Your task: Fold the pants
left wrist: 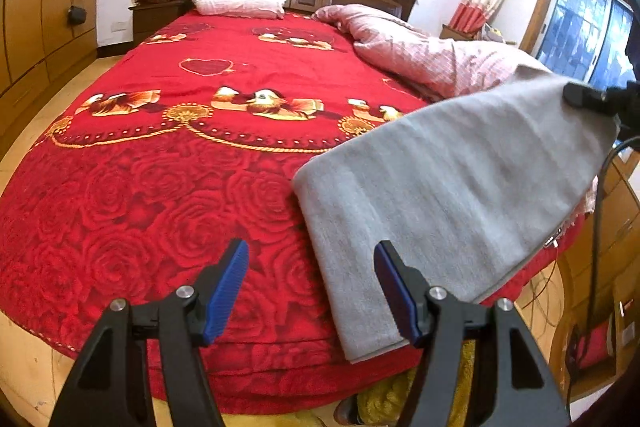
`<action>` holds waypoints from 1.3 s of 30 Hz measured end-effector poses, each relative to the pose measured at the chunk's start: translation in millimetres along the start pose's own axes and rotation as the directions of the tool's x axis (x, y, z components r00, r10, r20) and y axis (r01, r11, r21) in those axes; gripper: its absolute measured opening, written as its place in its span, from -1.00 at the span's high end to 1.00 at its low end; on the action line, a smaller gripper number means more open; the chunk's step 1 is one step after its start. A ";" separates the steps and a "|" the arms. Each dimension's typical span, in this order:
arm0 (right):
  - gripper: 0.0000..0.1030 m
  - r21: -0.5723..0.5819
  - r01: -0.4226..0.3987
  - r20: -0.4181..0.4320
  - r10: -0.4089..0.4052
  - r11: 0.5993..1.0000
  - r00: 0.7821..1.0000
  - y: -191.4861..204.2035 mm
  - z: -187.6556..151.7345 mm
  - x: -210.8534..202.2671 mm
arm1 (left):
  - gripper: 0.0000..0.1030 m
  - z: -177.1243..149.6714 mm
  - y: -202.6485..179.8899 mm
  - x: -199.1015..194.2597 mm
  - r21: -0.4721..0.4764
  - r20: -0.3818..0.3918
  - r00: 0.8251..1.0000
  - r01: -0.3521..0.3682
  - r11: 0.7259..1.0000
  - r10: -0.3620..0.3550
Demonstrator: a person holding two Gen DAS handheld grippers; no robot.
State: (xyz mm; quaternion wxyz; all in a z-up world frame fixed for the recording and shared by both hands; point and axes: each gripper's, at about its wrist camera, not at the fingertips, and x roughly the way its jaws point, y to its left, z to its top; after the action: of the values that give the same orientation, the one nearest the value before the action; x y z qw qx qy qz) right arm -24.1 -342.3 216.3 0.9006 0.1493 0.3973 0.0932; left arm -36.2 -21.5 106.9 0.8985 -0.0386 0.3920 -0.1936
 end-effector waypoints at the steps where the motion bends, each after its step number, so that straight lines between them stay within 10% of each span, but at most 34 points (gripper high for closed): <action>1: 0.88 0.018 0.004 -0.011 -0.004 1.000 1.000 -10.8 -3.8 4.6 | -0.33 0.4 -4.3 3.8 0.009 -0.004 1.000 0.004 1.000 -0.004; 29: 0.85 0.098 0.092 -0.168 -0.074 0.991 0.983 -148.2 -93.6 112.4 | -0.33 -7.1 -59.5 133.2 0.132 -0.206 0.979 0.032 0.991 -0.005; 39: 0.21 -0.054 0.168 -0.081 -0.172 0.984 0.982 -130.0 -60.6 79.4 | -0.38 -9.8 -62.9 137.2 0.178 -0.198 0.980 0.013 0.984 0.023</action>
State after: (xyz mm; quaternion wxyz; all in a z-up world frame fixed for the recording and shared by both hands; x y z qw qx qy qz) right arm -9.8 -429.6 78.3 0.8908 0.0894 0.4443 0.0316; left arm 21.6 -130.6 19.5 0.8550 0.0625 0.4615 -0.2283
